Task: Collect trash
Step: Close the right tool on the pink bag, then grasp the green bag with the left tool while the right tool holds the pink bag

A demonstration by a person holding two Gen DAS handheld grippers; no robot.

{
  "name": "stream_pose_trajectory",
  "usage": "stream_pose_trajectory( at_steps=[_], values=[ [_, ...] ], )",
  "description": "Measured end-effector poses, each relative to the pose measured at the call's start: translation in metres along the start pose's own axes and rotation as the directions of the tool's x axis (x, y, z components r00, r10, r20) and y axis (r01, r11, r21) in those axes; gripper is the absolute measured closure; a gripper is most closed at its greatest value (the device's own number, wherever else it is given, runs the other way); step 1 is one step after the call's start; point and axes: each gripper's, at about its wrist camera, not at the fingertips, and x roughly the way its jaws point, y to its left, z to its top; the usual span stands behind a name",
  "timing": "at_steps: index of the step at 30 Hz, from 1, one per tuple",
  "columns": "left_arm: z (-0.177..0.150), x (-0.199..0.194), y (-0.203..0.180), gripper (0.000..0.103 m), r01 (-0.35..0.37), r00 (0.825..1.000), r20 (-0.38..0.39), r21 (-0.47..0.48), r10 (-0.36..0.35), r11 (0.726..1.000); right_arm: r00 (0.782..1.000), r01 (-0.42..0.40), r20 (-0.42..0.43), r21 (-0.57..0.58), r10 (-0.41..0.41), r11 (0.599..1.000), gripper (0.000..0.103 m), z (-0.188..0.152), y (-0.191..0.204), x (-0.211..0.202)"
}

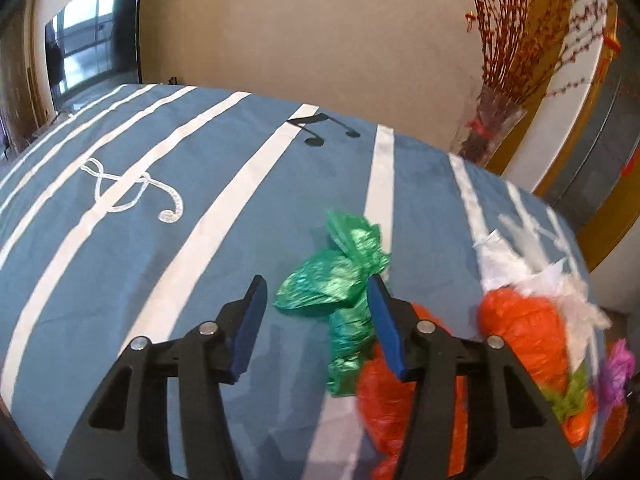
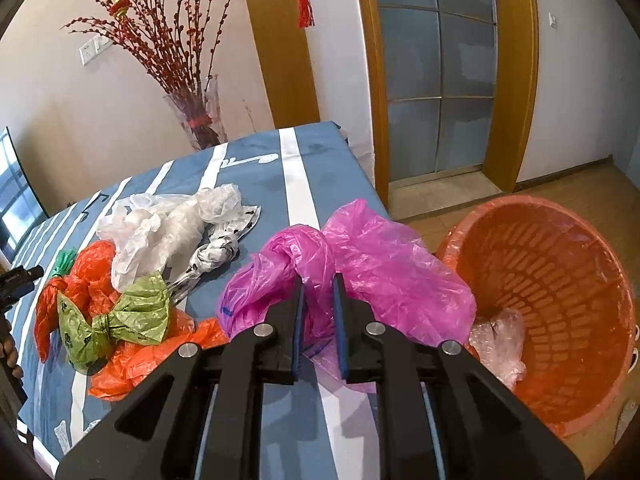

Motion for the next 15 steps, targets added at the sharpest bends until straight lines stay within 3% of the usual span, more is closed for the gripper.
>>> stream_pose_trajectory(
  at_steps=[4,8,12,15],
  values=[
    [-0.007,0.013,-0.001,0.054,0.001,0.999,-0.035,0.011,-0.001,1.0,1.0,-0.006,-0.003,-0.005,0.006,1.0,0.089,-0.002,0.003,-0.001],
    [-0.006,0.01,-0.018,0.055,0.044,0.999,-0.018,0.04,-0.043,0.998,1.0,-0.001,-0.007,-0.013,0.001,1.0,0.089,-0.003,0.003,-0.001],
    [-0.006,0.017,-0.035,0.056,0.033,0.999,-0.025,0.093,-0.031,0.995,1.0,0.003,-0.015,-0.005,-0.003,1.0,0.089,-0.005,0.0,0.001],
    [-0.007,0.03,-0.038,0.066,0.038,0.997,-0.067,0.088,-0.032,0.995,1.0,0.005,-0.019,-0.01,-0.005,1.0,0.089,-0.005,0.0,0.001]
  ],
)
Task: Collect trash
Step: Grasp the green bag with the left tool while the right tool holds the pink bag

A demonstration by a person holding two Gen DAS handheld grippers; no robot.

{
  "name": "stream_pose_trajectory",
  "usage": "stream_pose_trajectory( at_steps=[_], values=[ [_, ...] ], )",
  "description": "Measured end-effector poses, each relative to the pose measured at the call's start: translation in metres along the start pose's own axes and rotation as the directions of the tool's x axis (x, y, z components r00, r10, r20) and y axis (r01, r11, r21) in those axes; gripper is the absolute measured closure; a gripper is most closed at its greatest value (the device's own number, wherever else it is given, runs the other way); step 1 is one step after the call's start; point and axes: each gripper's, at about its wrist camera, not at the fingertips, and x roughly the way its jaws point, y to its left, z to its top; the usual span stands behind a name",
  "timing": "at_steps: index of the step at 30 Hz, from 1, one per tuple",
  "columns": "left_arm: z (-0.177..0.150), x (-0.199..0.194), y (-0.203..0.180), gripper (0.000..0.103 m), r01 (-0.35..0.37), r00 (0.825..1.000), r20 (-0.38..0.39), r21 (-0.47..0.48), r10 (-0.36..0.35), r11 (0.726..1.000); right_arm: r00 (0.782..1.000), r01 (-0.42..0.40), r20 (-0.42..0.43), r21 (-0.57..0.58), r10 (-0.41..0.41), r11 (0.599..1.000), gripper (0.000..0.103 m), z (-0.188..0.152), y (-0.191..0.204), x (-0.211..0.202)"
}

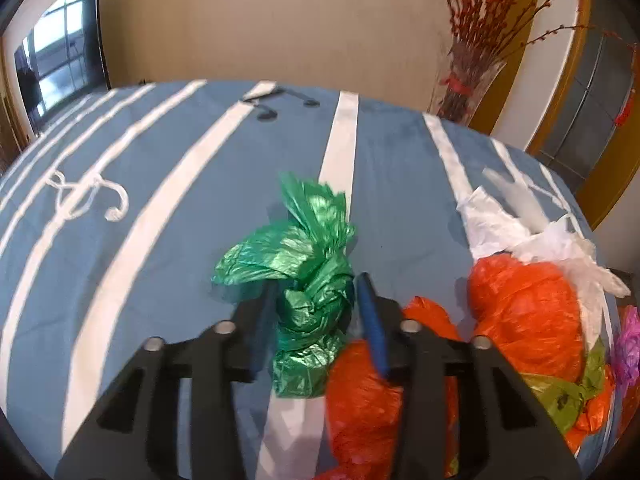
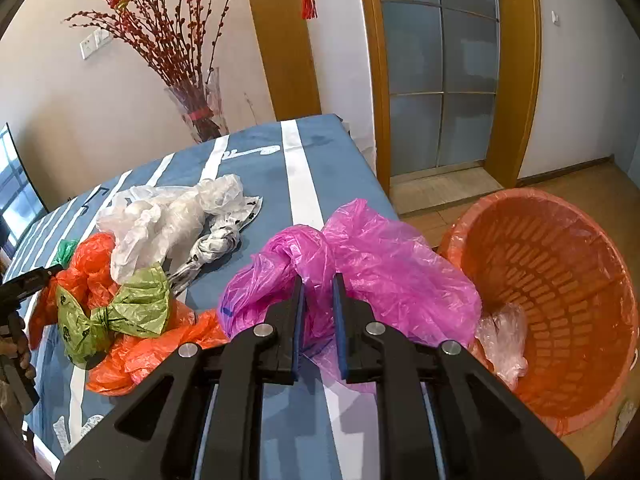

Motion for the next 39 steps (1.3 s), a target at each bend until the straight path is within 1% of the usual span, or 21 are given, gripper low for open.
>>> stream_pose_trajectory(
  at_steps=[3,5,8,15,21,24,27,31,34,39],
  values=[
    [0.001,0.003,0.005,0.069,0.014,1.0,-0.007,-0.028,-0.015,0.999,1.0,0.001,0.001,-0.006,-0.001,1.0,0.089,0.001,0.0,0.0],
    [0.002,0.003,0.006,0.074,0.023,1.0,-0.008,-0.027,-0.023,0.999,1.0,-0.001,0.004,-0.005,0.001,1.0,0.089,0.002,-0.001,-0.001],
    [0.004,-0.001,0.006,0.076,0.034,0.999,-0.003,-0.02,-0.034,0.999,1.0,-0.007,0.014,-0.001,0.007,1.0,0.089,0.003,-0.001,-0.003],
    [0.013,-0.028,-0.007,0.076,0.04,0.997,0.064,0.007,-0.04,0.999,0.999,-0.018,0.048,-0.002,0.018,1.0,0.089,0.009,-0.001,-0.016],
    [0.02,-0.058,-0.039,0.076,0.064,0.99,0.124,0.075,-0.073,0.995,0.997,-0.019,0.074,0.009,0.018,1.0,0.089,0.013,-0.008,-0.029],
    [0.022,-0.074,-0.058,0.076,0.085,0.983,0.151,0.11,-0.101,0.99,0.996,-0.017,0.088,0.015,0.016,1.0,0.089,0.015,-0.013,-0.036],
    [0.024,-0.09,-0.079,0.076,0.123,0.974,0.172,0.142,-0.147,0.982,0.994,-0.014,0.105,0.02,0.012,1.0,0.089,0.016,-0.019,-0.045],
    [0.022,-0.108,-0.104,0.076,0.179,0.961,0.179,0.179,-0.211,0.967,0.992,-0.012,0.122,0.032,0.008,0.999,0.089,0.017,-0.028,-0.054],
    [0.016,-0.121,-0.125,0.076,0.228,0.948,0.177,0.208,-0.266,0.951,0.991,-0.006,0.137,0.045,0.0,0.999,0.089,0.016,-0.036,-0.062],
    [0.0,-0.139,-0.167,0.076,0.309,0.92,0.157,0.274,-0.359,0.911,0.988,0.007,0.153,0.066,-0.017,0.998,0.089,0.016,-0.051,-0.073]
  ],
)
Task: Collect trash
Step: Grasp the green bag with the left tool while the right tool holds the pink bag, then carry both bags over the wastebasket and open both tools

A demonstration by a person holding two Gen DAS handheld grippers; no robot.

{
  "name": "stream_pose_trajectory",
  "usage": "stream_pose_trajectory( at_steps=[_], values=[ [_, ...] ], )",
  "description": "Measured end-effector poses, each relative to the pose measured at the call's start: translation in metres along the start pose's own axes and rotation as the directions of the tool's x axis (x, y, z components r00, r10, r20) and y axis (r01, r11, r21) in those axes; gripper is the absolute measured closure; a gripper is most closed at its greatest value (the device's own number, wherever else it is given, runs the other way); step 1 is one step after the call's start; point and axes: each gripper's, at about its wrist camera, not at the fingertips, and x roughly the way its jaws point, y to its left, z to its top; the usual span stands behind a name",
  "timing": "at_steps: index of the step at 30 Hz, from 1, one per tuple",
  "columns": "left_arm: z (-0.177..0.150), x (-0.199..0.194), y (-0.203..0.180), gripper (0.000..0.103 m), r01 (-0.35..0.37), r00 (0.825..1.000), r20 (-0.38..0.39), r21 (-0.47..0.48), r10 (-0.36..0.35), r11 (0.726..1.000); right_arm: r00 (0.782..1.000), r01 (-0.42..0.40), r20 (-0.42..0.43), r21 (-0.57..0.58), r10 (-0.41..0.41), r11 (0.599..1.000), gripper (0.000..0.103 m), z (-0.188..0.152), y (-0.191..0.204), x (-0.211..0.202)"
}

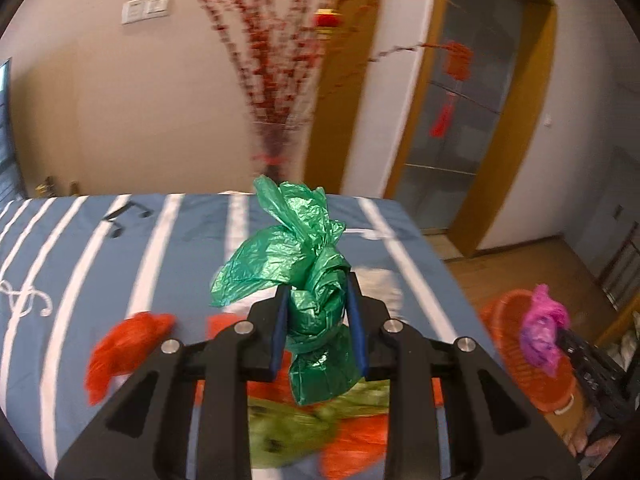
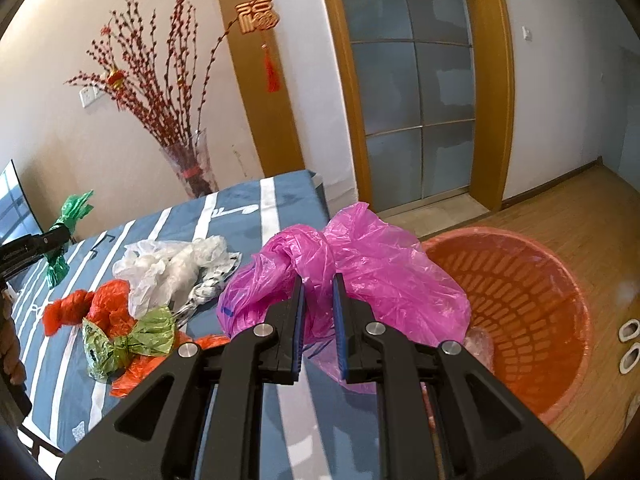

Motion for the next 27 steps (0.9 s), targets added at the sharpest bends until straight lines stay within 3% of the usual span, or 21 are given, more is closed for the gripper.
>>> stream_pose_trajectory(
  at_steps=[10,27],
  values=[
    [-0.018,0.01,-0.084,0.076,0.151,0.988,-0.04,0.07,-0.149,0.986,0.997,0.066,0.037,0.026,-0.067,0.997,0.089,0.001,-0.034,-0.018],
    [-0.054,0.048,-0.199,0.076,0.353,0.929,-0.163,0.127,-0.332,0.927,0.982,0.171,0.052,0.15,-0.18,0.974,0.089,-0.001,-0.114,-0.034]
  ],
)
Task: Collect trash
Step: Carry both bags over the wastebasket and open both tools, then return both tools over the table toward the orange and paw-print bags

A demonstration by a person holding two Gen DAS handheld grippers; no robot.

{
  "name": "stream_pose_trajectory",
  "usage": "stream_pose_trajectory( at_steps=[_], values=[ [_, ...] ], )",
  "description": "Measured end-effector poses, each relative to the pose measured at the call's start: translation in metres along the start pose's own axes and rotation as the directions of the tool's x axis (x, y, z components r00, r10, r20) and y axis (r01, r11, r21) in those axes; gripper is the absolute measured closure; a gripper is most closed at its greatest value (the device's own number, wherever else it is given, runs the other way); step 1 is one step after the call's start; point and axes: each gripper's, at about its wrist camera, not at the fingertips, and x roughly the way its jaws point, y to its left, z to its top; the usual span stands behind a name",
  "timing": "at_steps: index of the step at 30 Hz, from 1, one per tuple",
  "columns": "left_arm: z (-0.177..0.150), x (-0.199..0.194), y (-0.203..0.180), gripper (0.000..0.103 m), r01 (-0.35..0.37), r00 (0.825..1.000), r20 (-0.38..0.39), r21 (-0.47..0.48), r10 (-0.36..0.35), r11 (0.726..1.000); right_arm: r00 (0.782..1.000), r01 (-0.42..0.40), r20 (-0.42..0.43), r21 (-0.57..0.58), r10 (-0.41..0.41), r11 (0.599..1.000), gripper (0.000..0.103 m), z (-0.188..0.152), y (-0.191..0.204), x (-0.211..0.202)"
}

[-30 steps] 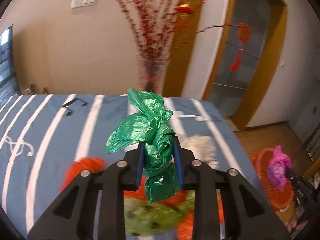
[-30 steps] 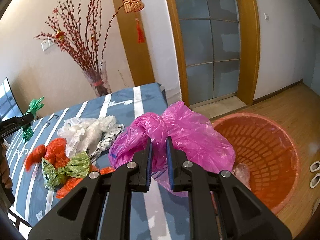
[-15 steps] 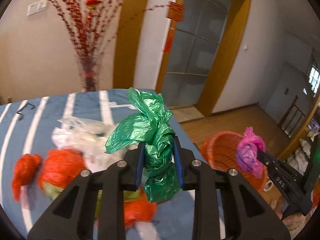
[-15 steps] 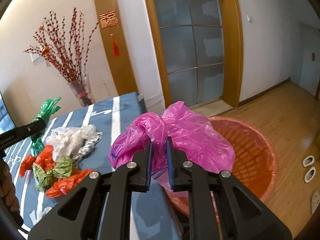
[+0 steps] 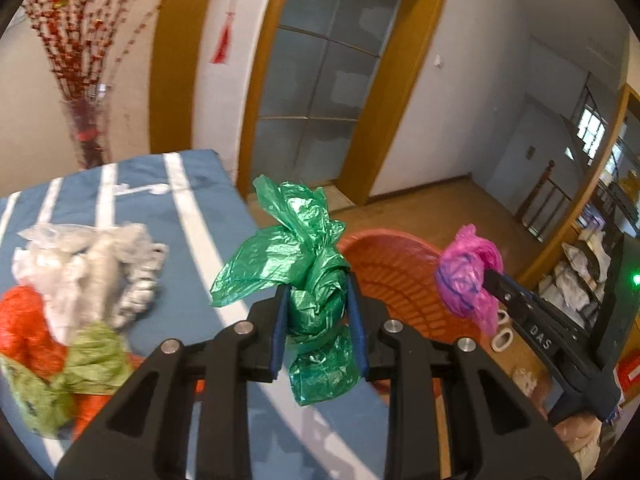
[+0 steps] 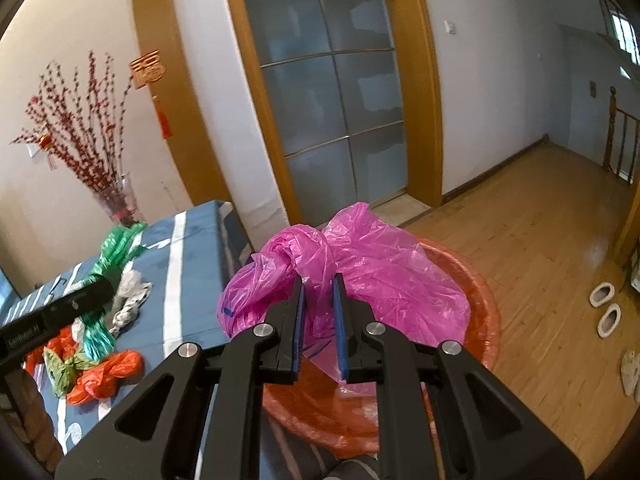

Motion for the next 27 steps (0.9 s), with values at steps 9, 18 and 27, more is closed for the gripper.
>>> stream_pose_trajectory(
  at_steps=[9,18,27],
  values=[
    [-0.007,0.049,-0.042,0.074,0.094,0.993,-0.079,0.022,-0.092,0.995,0.999,0.04,0.004,0.075,-0.04,0.996,0.086,0.009,-0.031,0.007],
    [-0.021,0.083,-0.045,0.065,0.096,0.985,-0.143,0.005,-0.094,0.995,0.998,0.056,-0.022,0.132,-0.054,0.99,0.07,0.002,-0.048,0.017],
    [-0.027,0.063,-0.018,0.055,0.048,0.991,-0.123,-0.003,-0.048,0.999,0.998,0.063,-0.024,0.111,-0.061,0.992,0.07,-0.001,-0.037,0.012]
  ],
)
